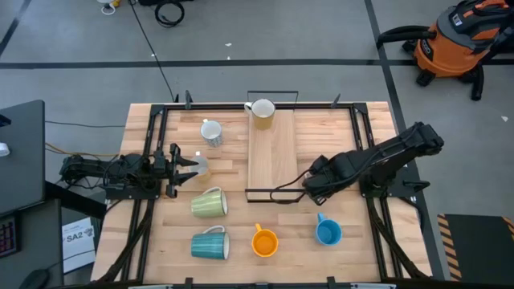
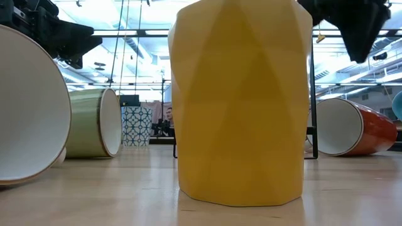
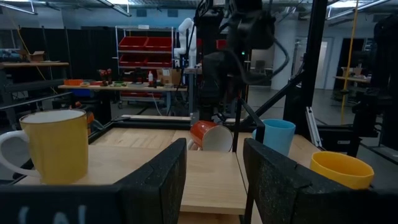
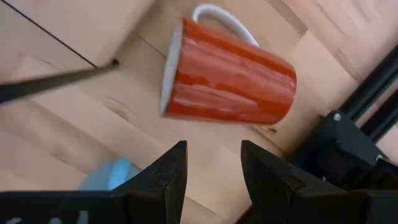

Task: Place coffee mugs
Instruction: Put the orange mug on the shelf

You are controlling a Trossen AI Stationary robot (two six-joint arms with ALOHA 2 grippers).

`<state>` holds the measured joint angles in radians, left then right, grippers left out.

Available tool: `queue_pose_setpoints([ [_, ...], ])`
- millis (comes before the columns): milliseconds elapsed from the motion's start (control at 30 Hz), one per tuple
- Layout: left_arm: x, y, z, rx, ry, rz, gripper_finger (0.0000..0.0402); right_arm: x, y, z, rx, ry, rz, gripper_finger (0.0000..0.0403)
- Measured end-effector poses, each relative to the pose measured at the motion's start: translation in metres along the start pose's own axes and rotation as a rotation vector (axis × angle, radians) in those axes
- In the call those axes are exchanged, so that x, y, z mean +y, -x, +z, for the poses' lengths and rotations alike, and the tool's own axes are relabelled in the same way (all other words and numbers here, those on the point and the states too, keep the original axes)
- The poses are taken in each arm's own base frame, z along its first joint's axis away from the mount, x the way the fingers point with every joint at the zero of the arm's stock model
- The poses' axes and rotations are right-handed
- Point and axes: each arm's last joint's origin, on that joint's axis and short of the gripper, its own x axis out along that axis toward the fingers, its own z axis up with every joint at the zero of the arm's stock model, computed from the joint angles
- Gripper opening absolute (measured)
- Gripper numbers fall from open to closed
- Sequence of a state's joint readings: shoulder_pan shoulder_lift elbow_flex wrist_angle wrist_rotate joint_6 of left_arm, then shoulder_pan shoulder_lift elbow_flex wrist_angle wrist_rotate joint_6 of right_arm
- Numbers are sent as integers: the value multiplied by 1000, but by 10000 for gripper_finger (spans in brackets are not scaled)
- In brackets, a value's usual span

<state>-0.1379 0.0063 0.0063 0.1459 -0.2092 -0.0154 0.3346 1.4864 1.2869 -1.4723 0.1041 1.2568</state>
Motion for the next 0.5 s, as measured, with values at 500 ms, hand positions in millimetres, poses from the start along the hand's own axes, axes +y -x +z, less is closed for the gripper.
queue_pose_setpoints([
  [500,0,0,0,0,0,0,167,-1,-42,-6,61,108,-31,155],
])
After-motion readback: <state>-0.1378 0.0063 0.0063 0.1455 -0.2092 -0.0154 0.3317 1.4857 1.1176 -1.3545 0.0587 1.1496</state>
